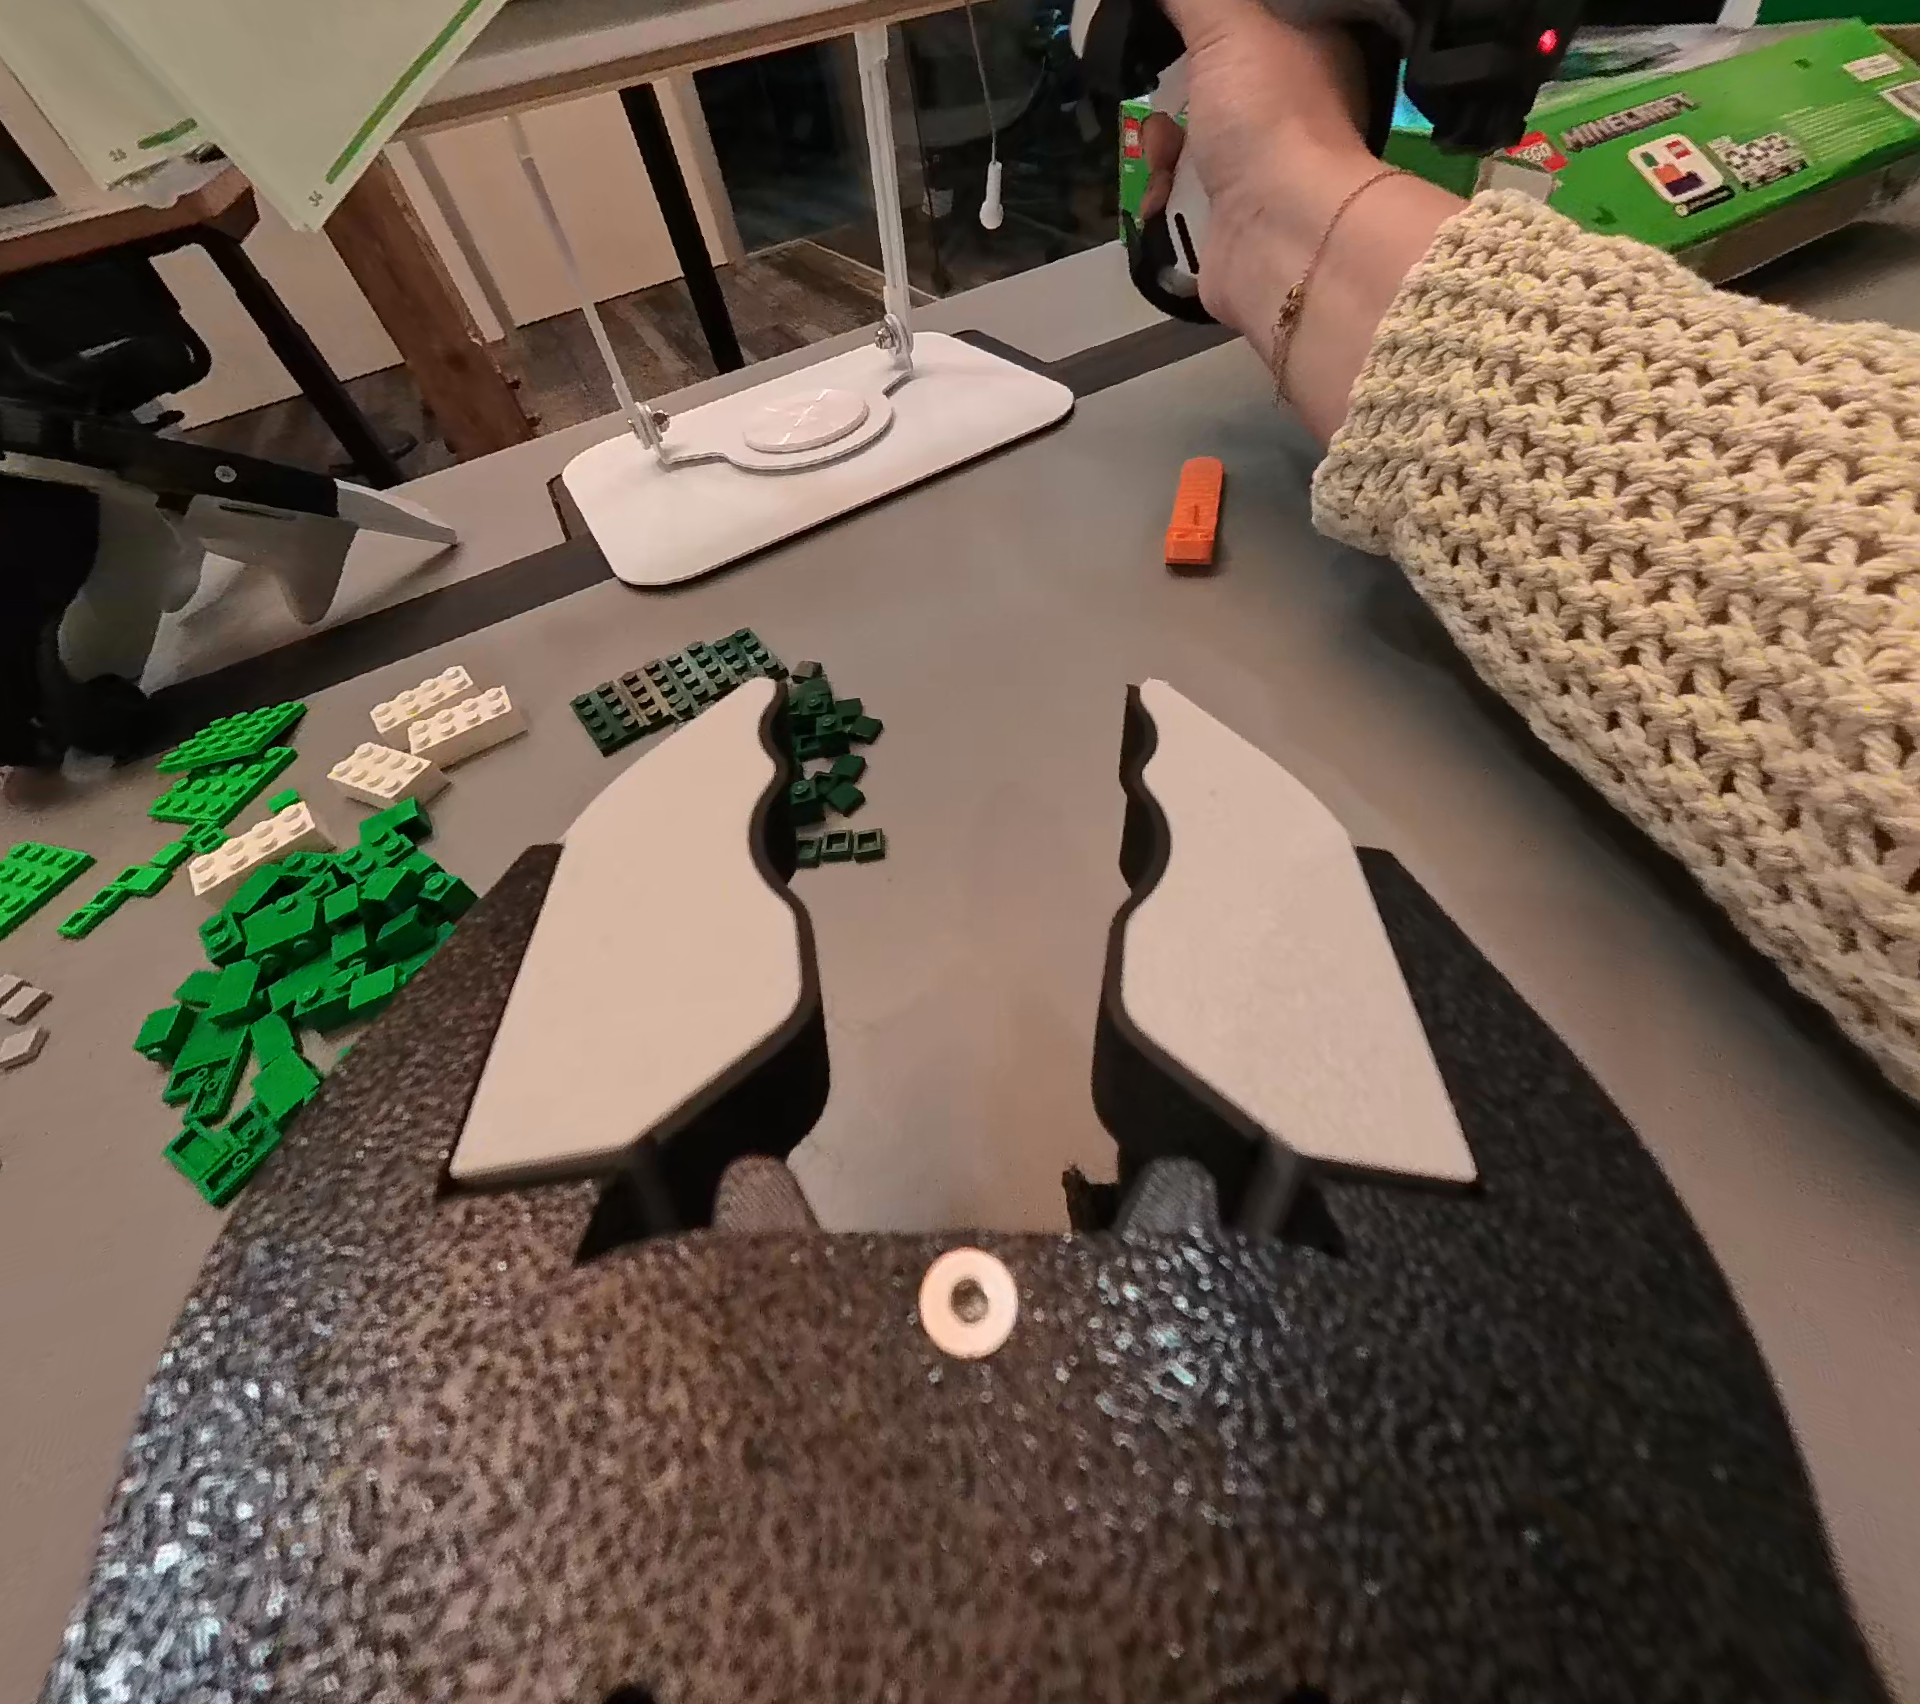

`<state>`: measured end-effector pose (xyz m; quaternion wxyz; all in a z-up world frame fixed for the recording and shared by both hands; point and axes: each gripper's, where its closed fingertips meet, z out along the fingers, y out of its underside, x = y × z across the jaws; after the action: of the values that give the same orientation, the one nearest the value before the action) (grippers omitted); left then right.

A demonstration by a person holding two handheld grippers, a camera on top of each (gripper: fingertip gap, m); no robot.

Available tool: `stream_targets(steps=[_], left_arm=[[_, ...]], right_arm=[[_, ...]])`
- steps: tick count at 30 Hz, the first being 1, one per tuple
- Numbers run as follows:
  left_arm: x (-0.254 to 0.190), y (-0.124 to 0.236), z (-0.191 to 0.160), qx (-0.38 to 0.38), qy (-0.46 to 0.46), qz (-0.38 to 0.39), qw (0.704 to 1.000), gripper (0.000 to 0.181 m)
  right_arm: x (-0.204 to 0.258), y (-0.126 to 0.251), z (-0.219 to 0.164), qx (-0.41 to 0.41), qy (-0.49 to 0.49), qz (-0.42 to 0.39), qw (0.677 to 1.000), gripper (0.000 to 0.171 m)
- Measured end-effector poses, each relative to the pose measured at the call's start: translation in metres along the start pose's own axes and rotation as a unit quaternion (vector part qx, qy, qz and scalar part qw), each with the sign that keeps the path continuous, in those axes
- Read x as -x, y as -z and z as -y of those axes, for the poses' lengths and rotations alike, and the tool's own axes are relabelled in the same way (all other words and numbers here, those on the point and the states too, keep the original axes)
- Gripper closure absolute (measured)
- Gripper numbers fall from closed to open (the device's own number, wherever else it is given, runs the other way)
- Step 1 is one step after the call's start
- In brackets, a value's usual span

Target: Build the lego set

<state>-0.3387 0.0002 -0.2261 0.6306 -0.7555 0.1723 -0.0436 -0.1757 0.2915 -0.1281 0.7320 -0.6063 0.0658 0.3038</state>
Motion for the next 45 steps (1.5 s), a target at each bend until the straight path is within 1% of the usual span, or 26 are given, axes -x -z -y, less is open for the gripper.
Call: stream_targets(steps=[8,14,20,27,30,34,38,42,45], left_arm=[[-0.002,0.000,-0.001,0.004,-0.008,-0.002,1.000,0.123],[-0.002,0.000,-0.001,0.004,-0.008,-0.002,1.000,0.123],[-0.002,0.000,-0.001,0.005,-0.007,-0.001,1.000,0.123],[-0.002,0.000,-0.002,0.005,-0.009,-0.001,1.000,0.124],[-0.001,0.000,-0.001,0.004,-0.006,0.001,1.000,0.124],[0.001,0.001,0.000,-0.003,0.002,0.000,1.000,0.124],[0.004,0.002,0.002,-0.009,0.007,0.005,1.000,0.124],[0.008,0.005,0.007,-0.024,0.007,0.015,1.000,0.124],[0.013,0.006,0.005,-0.017,0.004,0.030,0.999,0.125]], right_arm=[[0.000,0.004,0.009,-0.023,0.034,-0.010,0.999,0.149],[0.006,0.006,0.011,-0.028,0.048,-0.003,0.998,0.156],[0.005,0.007,0.015,-0.029,0.062,-0.017,0.998,0.167],[-0.002,0.001,0.009,0.003,0.057,-0.024,0.998,0.171],[0.004,0.002,0.010,-0.002,0.056,-0.008,0.998,0.171],[0.036,0.006,0.017,-0.015,0.083,0.036,0.996,0.171],[0.083,0.009,0.013,-0.012,0.118,0.094,0.988,0.171],[0.148,0.017,0.002,0.005,0.146,0.178,0.973,0.171],[0.207,0.029,-0.021,0.032,0.189,0.255,0.948,0.171]])
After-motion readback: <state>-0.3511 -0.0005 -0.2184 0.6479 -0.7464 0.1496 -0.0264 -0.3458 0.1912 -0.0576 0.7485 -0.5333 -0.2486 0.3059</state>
